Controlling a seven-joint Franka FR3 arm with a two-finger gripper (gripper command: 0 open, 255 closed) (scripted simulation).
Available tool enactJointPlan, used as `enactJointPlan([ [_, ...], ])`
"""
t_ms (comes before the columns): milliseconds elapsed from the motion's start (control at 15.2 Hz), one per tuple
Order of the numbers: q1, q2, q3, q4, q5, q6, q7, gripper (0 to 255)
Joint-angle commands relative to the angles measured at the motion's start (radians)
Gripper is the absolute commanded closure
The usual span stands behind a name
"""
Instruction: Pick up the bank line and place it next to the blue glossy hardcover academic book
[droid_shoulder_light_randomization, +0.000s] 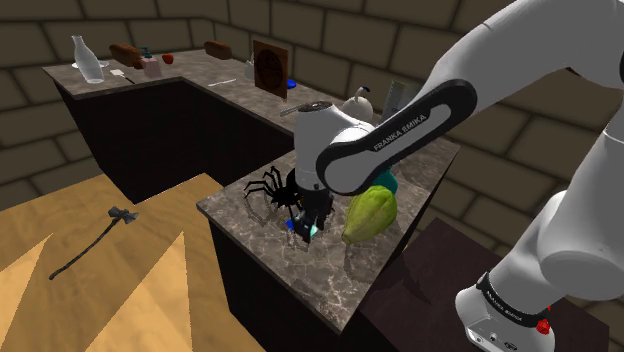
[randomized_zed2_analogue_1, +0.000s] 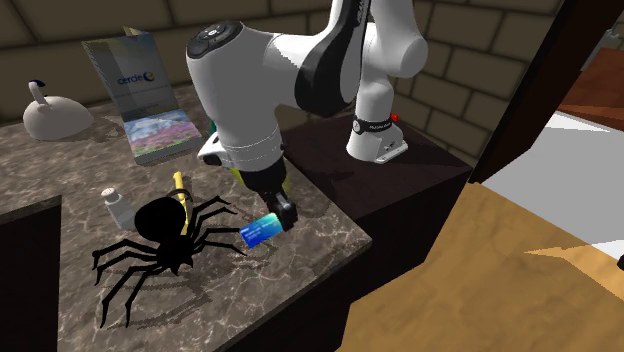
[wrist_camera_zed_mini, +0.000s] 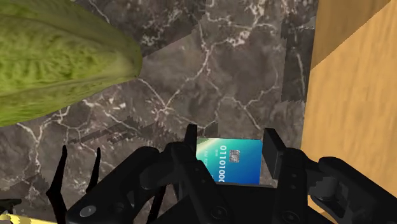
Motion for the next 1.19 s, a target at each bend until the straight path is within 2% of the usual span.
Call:
enactJointPlan([
  [0,-0.029,-0.031,-0.016,-0.039,0.012,0.009,-0.054,255],
  [528,-0.141,-0.132,-0.109,-0.16,0.028,0.023,-0.273,255],
  [1122,-0.27,-0.171,-0.238,-0.205,-0.012,0.024,-0.501,255],
])
